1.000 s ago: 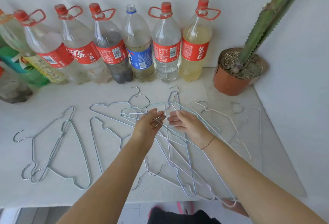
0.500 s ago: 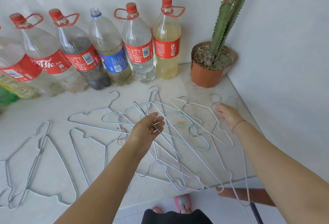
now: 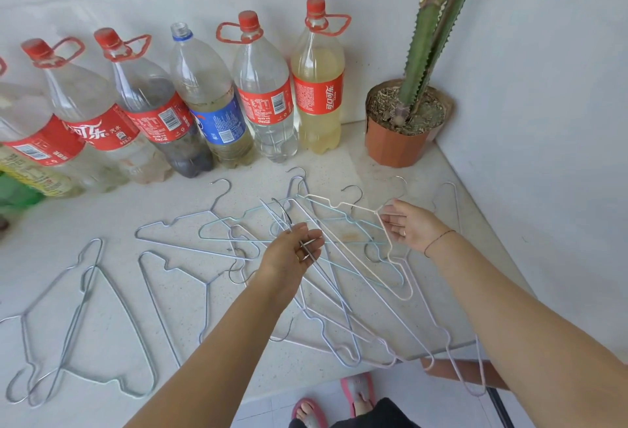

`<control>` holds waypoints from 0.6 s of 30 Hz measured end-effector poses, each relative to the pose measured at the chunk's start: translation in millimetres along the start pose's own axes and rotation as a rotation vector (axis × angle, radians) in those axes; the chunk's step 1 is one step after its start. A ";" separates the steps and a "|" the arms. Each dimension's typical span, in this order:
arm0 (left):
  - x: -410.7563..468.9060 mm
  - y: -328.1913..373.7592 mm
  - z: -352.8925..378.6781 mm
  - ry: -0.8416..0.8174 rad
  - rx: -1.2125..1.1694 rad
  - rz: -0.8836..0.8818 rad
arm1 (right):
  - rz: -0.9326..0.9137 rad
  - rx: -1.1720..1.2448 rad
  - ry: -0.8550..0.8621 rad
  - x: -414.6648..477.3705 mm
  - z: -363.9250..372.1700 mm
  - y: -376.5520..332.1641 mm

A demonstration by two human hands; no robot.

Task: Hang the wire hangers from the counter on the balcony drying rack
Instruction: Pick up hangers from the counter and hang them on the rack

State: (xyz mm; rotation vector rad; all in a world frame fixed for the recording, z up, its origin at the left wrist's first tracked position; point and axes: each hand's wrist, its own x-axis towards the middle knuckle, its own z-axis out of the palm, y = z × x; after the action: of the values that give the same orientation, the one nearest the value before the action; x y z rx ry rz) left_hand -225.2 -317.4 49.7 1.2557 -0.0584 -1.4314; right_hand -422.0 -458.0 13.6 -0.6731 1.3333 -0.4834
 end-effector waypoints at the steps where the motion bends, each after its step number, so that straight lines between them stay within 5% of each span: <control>1: -0.9 -0.3 -0.3 0.005 -0.009 0.002 | 0.008 0.044 -0.035 -2.9 4.0 0.9; 18: -52.2 16.6 -21.4 -0.062 0.094 0.118 | -0.190 0.054 -0.414 -92.9 77.8 10.2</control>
State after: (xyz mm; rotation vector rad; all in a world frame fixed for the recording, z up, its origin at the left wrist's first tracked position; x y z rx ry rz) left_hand -212.2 -271.7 84.2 1.2632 -0.2408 -1.3785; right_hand -363.4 -375.2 80.6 -0.8097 0.8692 -0.4989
